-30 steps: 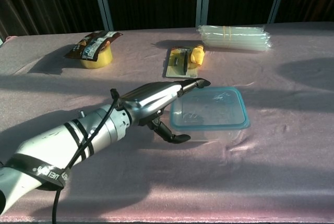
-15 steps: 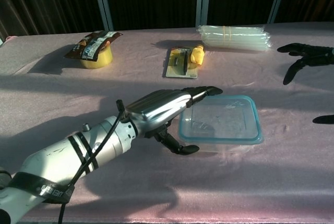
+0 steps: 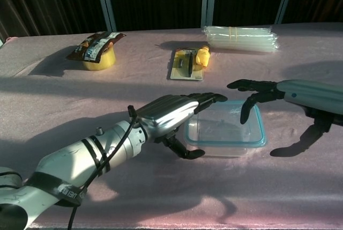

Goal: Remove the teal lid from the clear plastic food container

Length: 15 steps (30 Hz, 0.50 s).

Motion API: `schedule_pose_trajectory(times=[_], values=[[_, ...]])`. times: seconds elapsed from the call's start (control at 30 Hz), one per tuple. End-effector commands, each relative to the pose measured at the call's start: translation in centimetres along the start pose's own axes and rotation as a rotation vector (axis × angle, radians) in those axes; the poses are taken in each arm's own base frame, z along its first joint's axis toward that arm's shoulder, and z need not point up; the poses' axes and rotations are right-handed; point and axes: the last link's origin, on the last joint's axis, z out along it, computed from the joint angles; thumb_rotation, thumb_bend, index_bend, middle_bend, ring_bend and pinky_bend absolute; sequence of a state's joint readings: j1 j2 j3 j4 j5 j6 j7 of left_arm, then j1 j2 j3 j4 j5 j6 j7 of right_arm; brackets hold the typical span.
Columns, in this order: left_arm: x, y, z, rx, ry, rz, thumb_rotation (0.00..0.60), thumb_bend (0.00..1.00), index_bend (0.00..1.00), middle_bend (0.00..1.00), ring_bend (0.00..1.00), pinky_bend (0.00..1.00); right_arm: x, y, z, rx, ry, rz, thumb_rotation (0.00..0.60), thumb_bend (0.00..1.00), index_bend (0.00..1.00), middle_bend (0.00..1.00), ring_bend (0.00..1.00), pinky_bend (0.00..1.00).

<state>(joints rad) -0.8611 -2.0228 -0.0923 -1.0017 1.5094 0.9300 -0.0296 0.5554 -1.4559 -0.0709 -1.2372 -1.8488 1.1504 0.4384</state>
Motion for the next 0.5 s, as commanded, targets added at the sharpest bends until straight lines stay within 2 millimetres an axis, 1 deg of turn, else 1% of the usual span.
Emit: schedule_pose_trajectory(times=[0.03, 0.17, 0.5], values=[[0.16, -0.07, 0.00, 0.004, 0.003, 0.004, 0.600, 0.30, 0.00, 0.43, 0.38, 0.39, 0.03, -0.06, 0.15, 0.005, 0.002, 0.000, 0.600, 0.31, 0.50, 0.03, 0.00, 0.00], [0.20, -0.04, -0.09, 0.008, 0.001, 0.002, 0.600, 0.30, 0.00, 0.43, 0.38, 0.39, 0.10, -0.30, 0.38, 0.014, 0.013, -0.007, 0.600, 0.31, 0.52, 0.03, 0.00, 0.00], [0.00, 0.04, -0.19, 0.007, -0.002, 0.023, 0.600, 0.30, 0.00, 0.43, 0.38, 0.40, 0.24, -0.48, 0.89, 0.014, 0.022, -0.022, 0.600, 0.35, 0.62, 0.05, 0.00, 0.00]])
